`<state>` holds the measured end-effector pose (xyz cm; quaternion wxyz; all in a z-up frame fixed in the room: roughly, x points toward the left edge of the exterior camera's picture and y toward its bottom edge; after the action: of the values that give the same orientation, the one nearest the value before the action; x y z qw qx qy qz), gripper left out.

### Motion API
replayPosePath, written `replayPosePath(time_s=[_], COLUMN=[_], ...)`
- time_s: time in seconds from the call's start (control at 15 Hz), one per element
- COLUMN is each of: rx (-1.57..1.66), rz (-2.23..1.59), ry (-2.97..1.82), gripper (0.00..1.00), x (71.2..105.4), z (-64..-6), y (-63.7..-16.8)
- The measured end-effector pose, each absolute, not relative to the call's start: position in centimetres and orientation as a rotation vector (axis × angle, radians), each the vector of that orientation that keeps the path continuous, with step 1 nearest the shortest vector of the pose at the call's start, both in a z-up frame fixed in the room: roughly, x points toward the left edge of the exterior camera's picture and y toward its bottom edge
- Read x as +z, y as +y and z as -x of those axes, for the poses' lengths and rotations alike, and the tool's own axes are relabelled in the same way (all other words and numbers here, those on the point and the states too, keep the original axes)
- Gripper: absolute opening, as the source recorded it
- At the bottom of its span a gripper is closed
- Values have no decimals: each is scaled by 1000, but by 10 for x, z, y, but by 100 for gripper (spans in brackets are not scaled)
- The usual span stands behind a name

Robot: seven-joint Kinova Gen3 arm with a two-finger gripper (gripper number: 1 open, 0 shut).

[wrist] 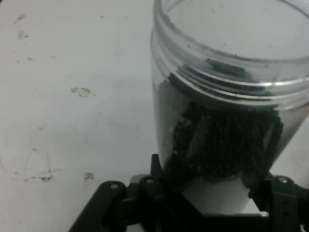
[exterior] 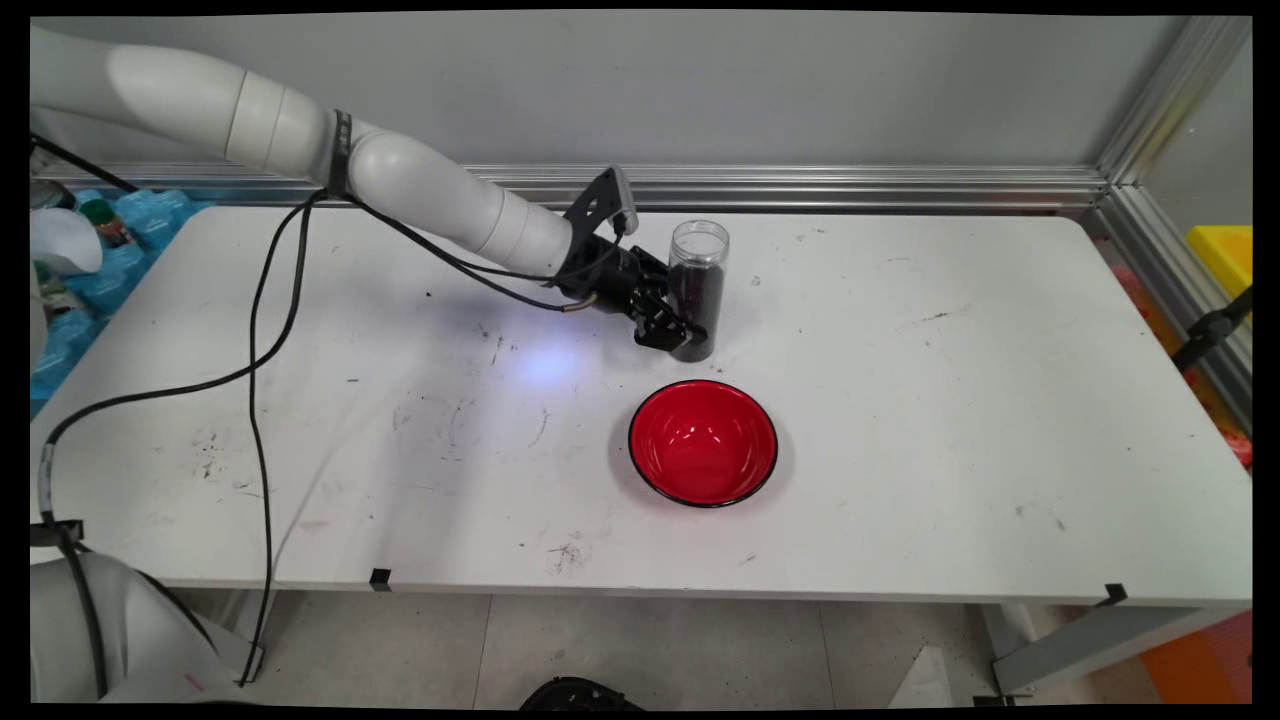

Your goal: Pour the black seasoning powder in the red bowl

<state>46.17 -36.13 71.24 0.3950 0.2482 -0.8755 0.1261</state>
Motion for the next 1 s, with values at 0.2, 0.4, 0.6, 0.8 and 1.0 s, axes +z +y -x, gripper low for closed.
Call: replayPosePath(time_s=[0.2, 0.4, 0.6, 0.8, 1.0], rx=[307, 298, 301, 315, 333], rz=[-626, -610, -600, -586, -569], ry=[-2230, -2243, -2252, -2261, -2267], gripper=[0, 0, 0, 0, 0], x=[712, 717, 723, 733, 746], z=[-462, -463, -463, -465, -464], y=[-358, -357, -358, -361, -366])
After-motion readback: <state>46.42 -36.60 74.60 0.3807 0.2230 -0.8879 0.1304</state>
